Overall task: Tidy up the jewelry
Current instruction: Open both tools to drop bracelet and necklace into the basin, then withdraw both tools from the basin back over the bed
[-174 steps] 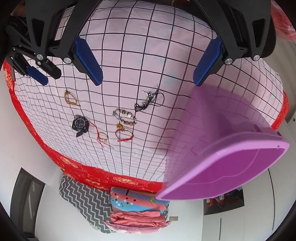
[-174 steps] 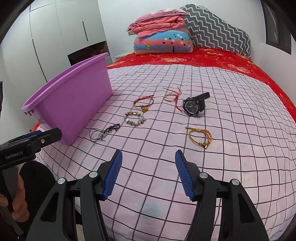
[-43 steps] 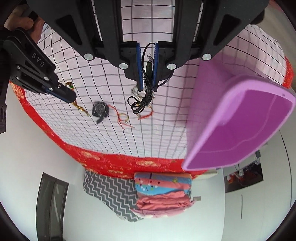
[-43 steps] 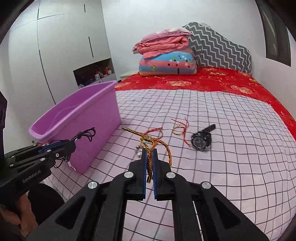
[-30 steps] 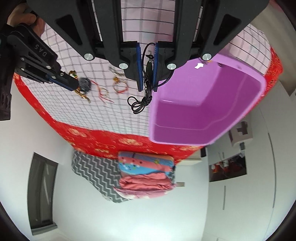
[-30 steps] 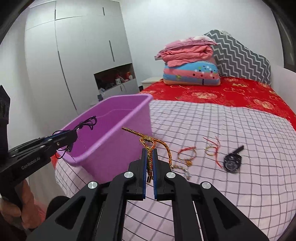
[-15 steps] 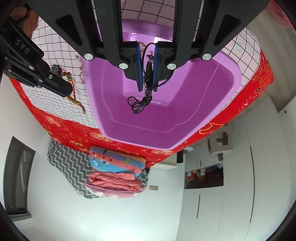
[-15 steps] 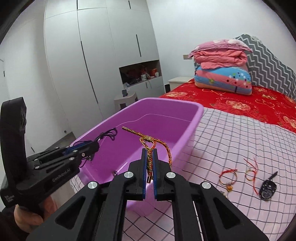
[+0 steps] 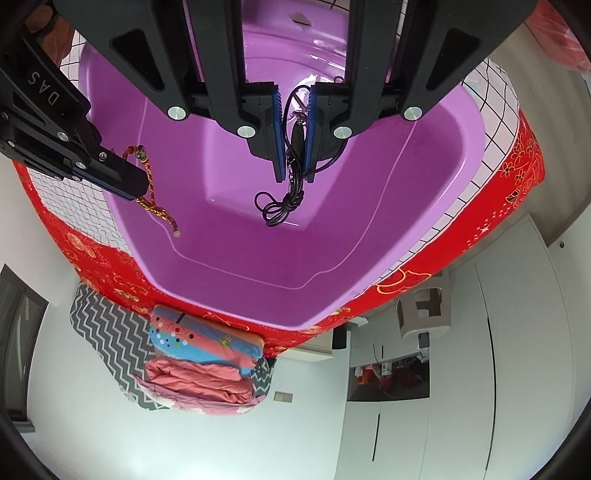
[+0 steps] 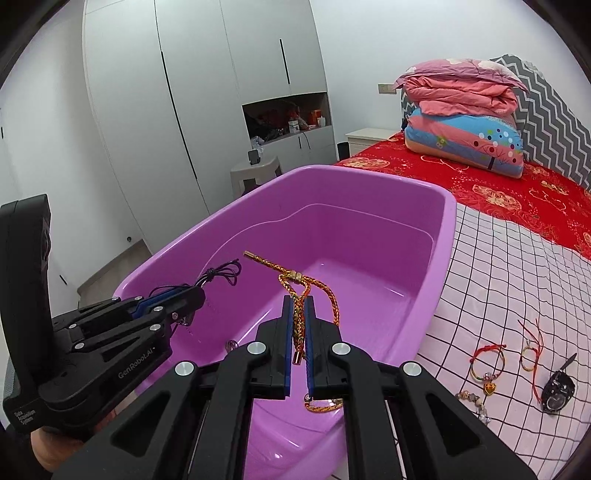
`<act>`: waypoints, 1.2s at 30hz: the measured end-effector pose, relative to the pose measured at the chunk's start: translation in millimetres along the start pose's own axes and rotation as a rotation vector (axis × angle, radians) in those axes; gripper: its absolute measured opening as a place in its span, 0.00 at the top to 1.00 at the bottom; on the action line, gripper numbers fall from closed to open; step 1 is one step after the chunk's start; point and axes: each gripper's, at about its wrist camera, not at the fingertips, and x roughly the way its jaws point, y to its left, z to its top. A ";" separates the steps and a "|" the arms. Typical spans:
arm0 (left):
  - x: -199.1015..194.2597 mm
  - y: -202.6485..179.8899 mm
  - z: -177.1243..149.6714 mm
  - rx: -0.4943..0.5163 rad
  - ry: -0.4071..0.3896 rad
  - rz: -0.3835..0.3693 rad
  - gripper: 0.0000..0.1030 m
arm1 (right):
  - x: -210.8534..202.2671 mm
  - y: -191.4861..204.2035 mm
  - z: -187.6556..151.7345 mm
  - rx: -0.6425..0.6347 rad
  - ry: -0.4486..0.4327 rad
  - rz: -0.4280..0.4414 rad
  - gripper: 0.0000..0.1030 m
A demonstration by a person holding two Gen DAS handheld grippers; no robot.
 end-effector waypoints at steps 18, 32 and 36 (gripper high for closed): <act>-14.1 1.1 -5.0 -0.032 -0.048 0.087 0.12 | -6.7 -6.1 -2.2 -0.004 -0.045 -0.094 0.64; -19.2 0.0 -8.2 -0.047 -0.026 0.091 0.11 | -15.0 -11.2 -3.2 0.003 -0.046 -0.083 0.57; -23.2 -1.3 -8.0 -0.046 -0.034 0.097 0.08 | -17.8 -12.0 -3.6 0.006 -0.051 -0.083 0.55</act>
